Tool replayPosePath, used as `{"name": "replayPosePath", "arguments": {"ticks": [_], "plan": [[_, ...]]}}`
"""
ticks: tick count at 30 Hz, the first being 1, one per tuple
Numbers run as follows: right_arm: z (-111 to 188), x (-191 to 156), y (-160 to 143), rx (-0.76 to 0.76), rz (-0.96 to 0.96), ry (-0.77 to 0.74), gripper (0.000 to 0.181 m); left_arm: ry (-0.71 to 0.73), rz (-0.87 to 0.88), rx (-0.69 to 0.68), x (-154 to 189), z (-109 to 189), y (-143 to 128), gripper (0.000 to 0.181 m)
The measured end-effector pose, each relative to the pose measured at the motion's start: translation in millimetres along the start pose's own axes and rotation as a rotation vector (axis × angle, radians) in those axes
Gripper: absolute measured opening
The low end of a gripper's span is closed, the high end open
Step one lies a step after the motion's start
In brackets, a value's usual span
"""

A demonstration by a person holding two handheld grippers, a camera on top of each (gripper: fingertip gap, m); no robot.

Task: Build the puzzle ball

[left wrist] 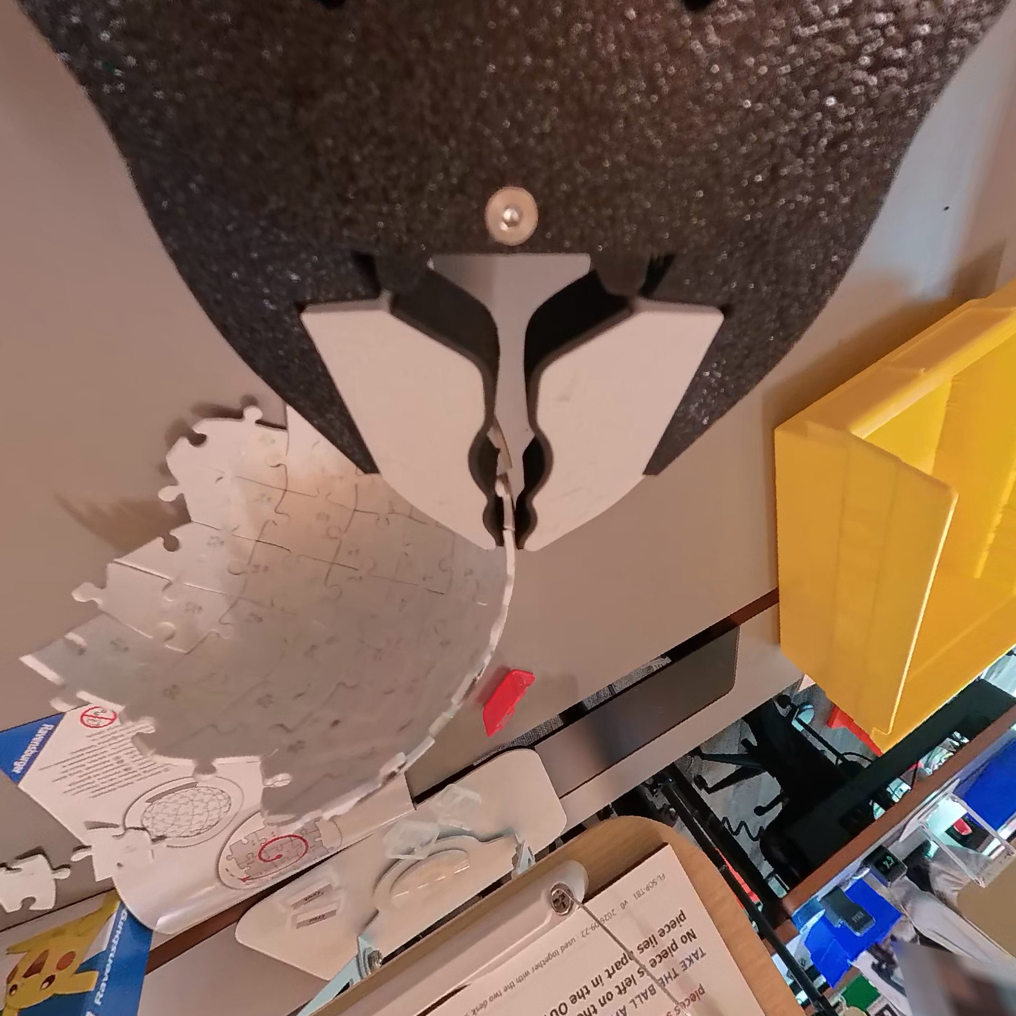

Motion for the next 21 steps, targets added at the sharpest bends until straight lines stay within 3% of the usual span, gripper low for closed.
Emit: {"name": "replayPosePath", "arguments": {"ticks": [6, 12, 21], "plan": [[-0.2, 20.5, -8.1, -0.072, -0.02, -0.067, 0.038, -0.004, -0.004, 0.0, -1.0, -1.3, -1.2, 0.003], [23.7, 51.4, -38.3, -0.135, -0.033, -0.244, 0.036, -0.006, -0.006, 0.005, -0.6, -3.9, 0.2, 0.003], [57.9, 79.3, -59.8, -0.1, -0.115, -0.359, 0.033, -0.007, -0.006, -0.001, -1.1, -4.9, -0.7, 0.004]]}}
Point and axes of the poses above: each gripper's, where its closed fingertips meet, z back along the fingers, y out of its top, x = y × z across the jaws, the point moved 4 cm from there along z, back along the fingers, and after that the axes turned 2 degrees about x, right-handed, at the moved point
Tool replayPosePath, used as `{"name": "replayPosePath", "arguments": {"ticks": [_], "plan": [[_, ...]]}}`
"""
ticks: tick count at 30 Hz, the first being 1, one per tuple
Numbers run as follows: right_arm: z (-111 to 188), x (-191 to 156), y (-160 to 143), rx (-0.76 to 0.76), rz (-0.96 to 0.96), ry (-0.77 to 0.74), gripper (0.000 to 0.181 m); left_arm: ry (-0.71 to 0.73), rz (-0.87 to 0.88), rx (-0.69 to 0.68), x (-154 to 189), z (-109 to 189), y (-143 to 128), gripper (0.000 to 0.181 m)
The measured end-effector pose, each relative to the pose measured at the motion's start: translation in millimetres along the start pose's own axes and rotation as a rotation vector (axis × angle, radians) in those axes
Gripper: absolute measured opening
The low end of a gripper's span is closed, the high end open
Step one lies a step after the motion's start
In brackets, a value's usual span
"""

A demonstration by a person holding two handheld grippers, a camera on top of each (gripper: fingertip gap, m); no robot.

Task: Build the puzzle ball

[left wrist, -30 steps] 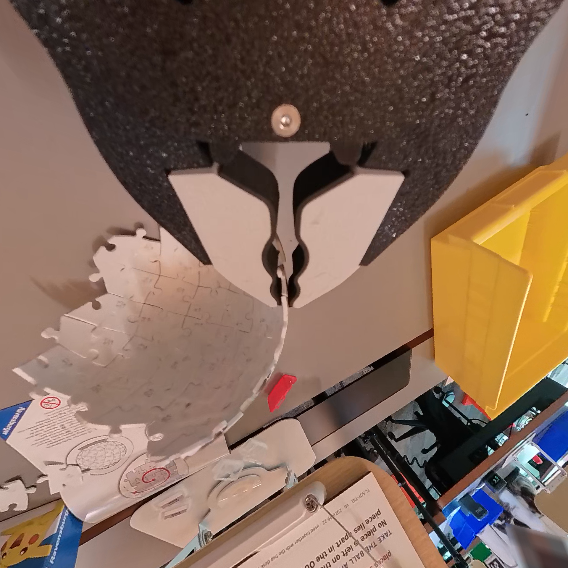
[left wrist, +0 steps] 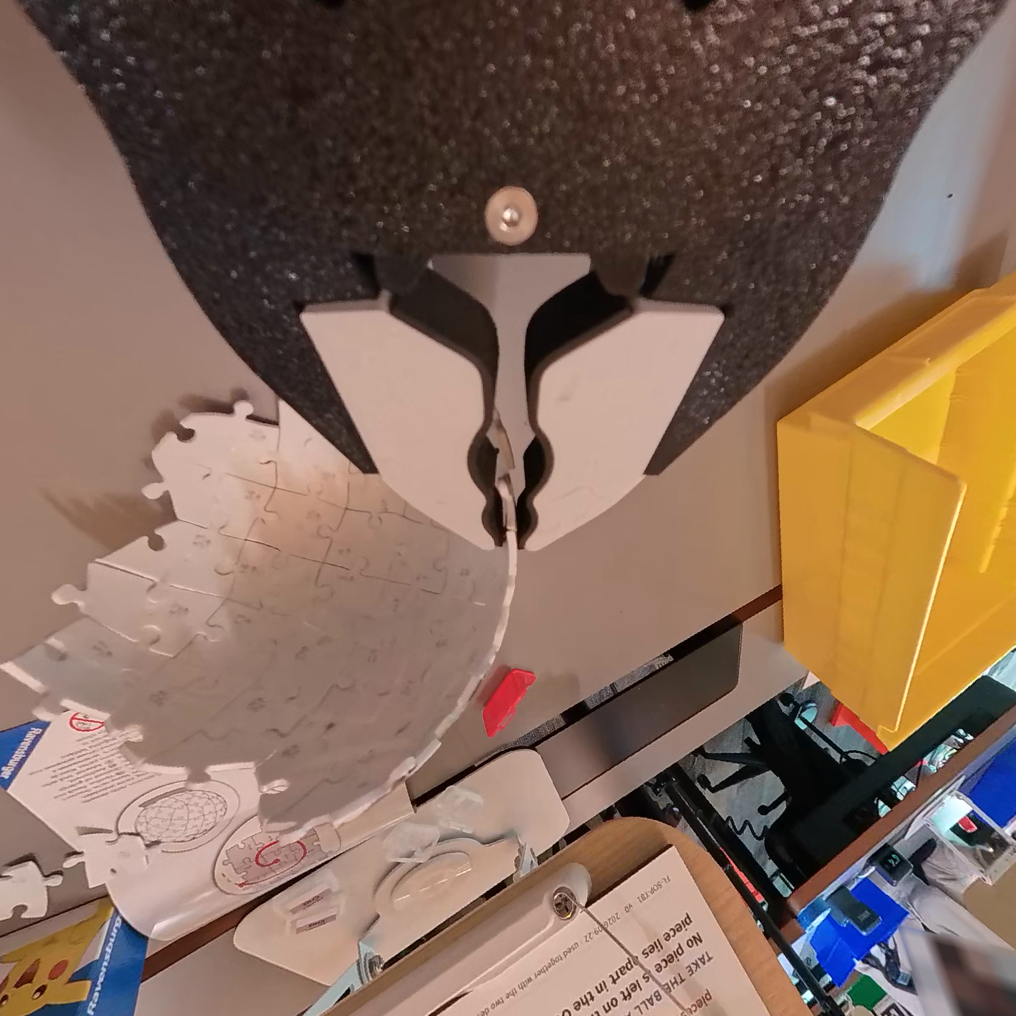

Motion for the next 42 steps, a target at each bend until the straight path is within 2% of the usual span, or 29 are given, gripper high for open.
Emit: {"name": "replayPosePath", "arguments": {"ticks": [5, 12, 17, 33, 42], "plan": [[0.7, 4.8, 3.0, 0.027, -0.002, 0.002, 0.033, 0.002, -0.01, -0.001, 1.1, 0.8, 1.7, 0.003], [-11.5, -8.1, 16.4, 0.046, 0.004, 0.096, 0.033, 0.005, -0.024, -0.01, 1.9, 2.8, 2.7, 0.003], [-18.4, -6.6, 17.2, 0.0, 0.062, 0.066, 0.032, 0.007, -0.032, -0.017, 2.1, 3.7, 2.7, 0.003], [-17.6, 1.0, 15.2, -0.003, -0.01, 0.057, 0.032, 0.01, -0.039, -0.019, 2.1, 0.0, 4.6, 0.003], [-37.7, -1.2, 31.5, 0.026, -0.007, 0.087, 0.031, 0.014, -0.037, -0.019, 2.3, -1.0, 4.1, 0.004]]}}
Point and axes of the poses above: each gripper's, where its closed fingertips meet, z back along the fingers, y out of its top, x = y × z across the jaws, the point moved 4 cm from there along z, back along the fingers, and after that the axes turned 2 degrees about x, right-handed, at the moved point
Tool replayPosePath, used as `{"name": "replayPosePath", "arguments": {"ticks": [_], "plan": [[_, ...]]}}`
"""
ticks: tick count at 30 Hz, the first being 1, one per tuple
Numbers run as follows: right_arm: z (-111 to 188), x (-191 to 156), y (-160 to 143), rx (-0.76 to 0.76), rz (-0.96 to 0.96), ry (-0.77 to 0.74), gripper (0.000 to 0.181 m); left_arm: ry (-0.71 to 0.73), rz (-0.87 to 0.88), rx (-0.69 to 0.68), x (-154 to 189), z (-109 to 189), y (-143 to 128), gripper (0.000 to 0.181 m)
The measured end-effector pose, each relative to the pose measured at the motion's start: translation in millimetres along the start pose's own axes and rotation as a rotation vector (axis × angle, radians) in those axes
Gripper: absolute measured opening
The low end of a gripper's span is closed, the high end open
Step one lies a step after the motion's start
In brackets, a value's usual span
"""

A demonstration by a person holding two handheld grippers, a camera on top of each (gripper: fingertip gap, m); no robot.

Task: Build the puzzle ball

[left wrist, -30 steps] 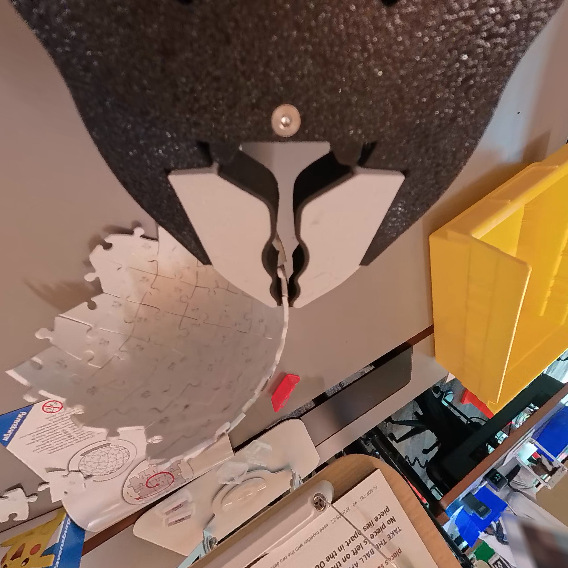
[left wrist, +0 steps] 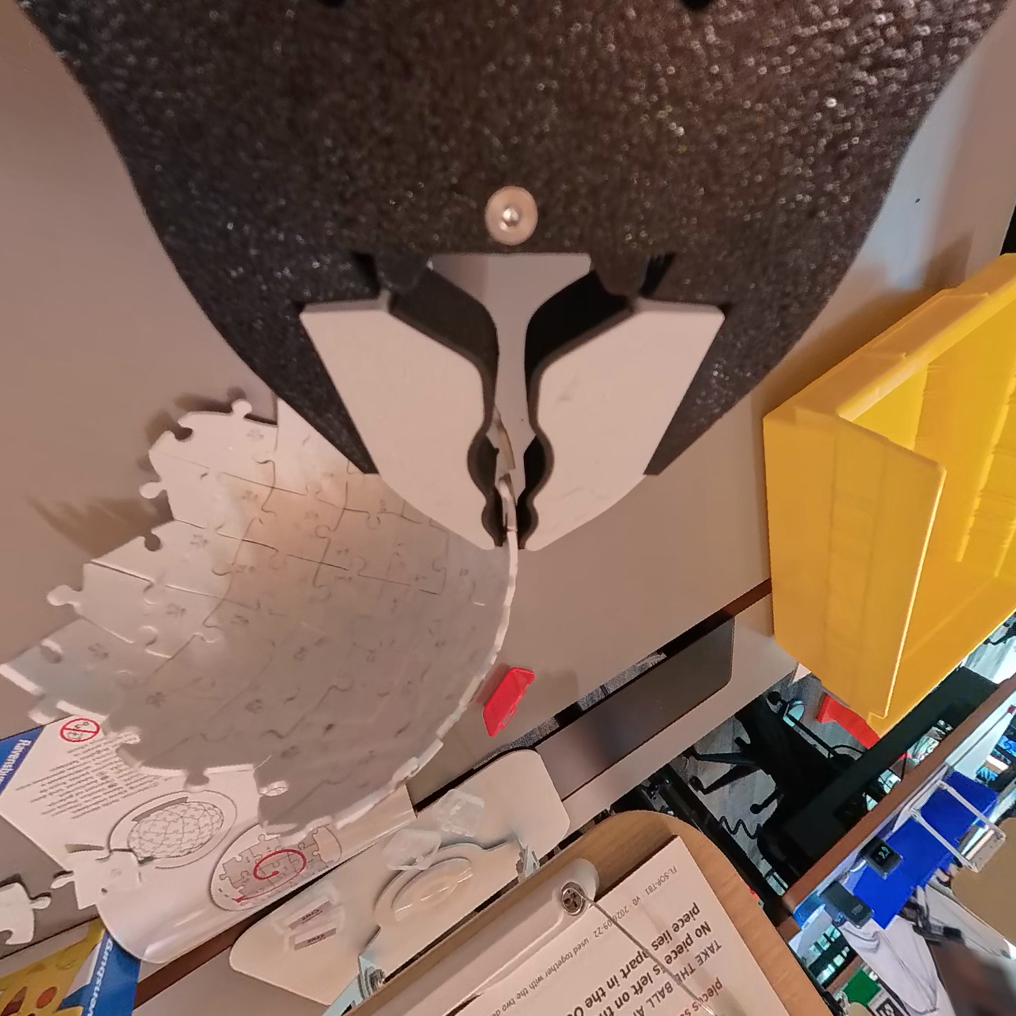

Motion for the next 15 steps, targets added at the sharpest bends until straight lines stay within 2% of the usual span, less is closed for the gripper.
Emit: {"name": "replayPosePath", "arguments": {"ticks": [10, 15], "plan": [[-38.5, -6.5, 21.1, -0.002, 0.037, 0.07, 0.03, -0.002, -0.002, -0.004, 0.4, -1.1, 0.9, 0.004], [-51.0, -12.7, 21.8, -0.033, 0.07, 0.133, 0.031, -0.004, -0.002, -0.003, 0.7, -2.2, 1.0, 0.004]]}}
Point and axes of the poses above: each gripper's, where its closed fingertips meet, z back along the fingers, y out of its top, x = y × z across the jaws, the point moved 4 cm from there along z, back along the fingers, and after that the axes turned 2 degrees about x, right-handed, at the moved point
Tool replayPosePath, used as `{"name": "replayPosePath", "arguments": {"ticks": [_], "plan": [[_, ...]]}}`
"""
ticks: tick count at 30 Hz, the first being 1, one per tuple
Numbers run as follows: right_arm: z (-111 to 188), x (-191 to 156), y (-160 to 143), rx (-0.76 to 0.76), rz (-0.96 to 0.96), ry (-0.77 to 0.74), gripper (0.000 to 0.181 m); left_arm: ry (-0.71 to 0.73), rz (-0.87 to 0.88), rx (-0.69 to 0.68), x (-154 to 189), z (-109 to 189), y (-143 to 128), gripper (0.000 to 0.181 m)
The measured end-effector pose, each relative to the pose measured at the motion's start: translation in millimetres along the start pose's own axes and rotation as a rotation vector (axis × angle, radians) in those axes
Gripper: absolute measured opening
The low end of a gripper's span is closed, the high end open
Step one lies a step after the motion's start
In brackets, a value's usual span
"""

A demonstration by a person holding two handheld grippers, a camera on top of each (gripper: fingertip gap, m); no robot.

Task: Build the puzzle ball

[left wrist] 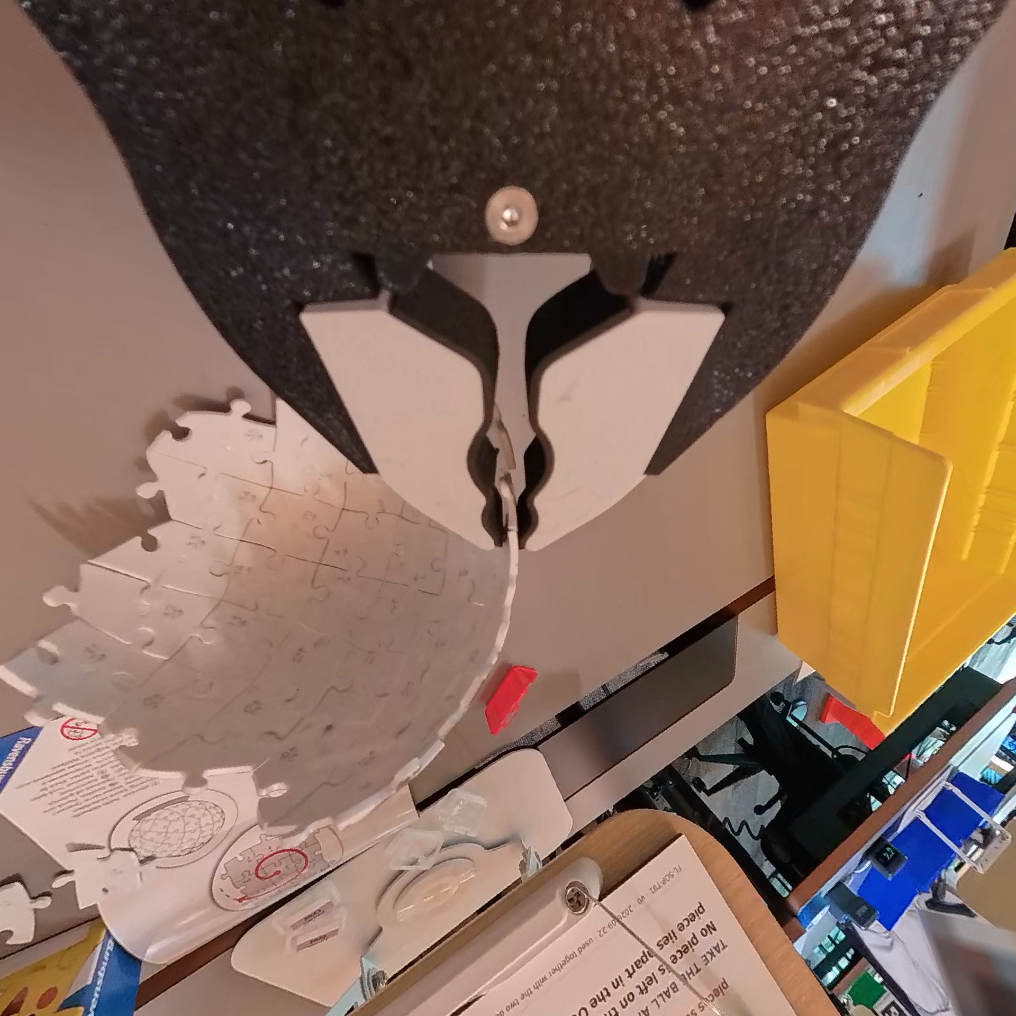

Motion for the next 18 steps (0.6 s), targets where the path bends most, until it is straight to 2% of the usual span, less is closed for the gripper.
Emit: {"name": "replayPosePath", "arguments": {"ticks": [9, 18], "plan": [[-14.6, -14.6, -7.2, -0.091, 0.043, 0.087, 0.03, -0.004, 0.005, 0.005, 0.1, 0.1, -0.2, 0.004], [-17.5, -21.9, 1.9, -0.074, 0.079, 0.114, 0.03, -0.008, 0.006, 0.013, 1.7, 0.2, 1.4, 0.003]]}}
Point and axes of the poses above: each gripper's, where its closed fingertips meet, z back along the fingers, y out of its top, x = y × z across the jaws, the point moved 4 cm from there along z, back along the fingers, and after that the axes turned 2 degrees about x, right-handed, at the moved point
